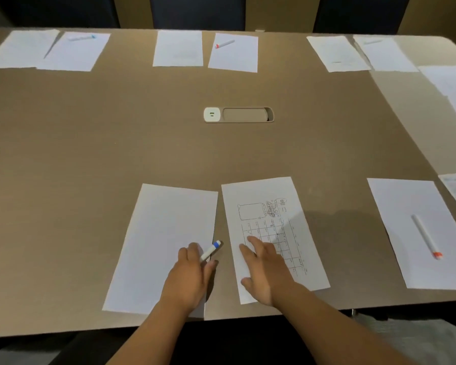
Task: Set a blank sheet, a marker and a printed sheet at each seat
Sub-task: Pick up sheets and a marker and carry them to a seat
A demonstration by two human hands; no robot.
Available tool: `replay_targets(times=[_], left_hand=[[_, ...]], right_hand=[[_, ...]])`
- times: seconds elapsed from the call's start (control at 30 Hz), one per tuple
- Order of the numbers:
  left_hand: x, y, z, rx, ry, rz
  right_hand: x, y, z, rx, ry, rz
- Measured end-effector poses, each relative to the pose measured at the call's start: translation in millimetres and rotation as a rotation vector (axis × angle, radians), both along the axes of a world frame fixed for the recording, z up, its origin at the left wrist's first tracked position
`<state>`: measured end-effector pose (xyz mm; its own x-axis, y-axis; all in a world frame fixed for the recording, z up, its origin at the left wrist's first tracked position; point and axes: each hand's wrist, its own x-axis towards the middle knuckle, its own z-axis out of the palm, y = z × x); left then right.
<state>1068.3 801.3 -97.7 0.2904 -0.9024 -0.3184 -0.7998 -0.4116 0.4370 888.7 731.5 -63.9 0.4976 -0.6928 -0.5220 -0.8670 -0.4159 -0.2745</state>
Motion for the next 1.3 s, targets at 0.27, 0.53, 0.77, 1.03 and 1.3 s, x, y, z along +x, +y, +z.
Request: replay_targets(times=[0.27,0.53,0.77,1.03,1.3], left_hand=[[3,-8,2,0.001,-0.165,-0.057],[2,-5,6,0.033,-0.378,-0.084],[-36,-25,50,-0.167,-0.372,-0.101],[-187,-61,141,-0.355,-0.116,-0.390],[-452,-77,201,-0.467,0.060,-0.525]], right_hand=[[3,4,-9,-0.063,0.039,-0.014],[-8,4,13,-0.088,-0.056,-0.095],[-61,8,63,-0.150,-0.109,-0.182],[-199,17,127,-0.281,-0.262,-0.475],[-440,50,200,-0.550,-0.326,-0.690]])
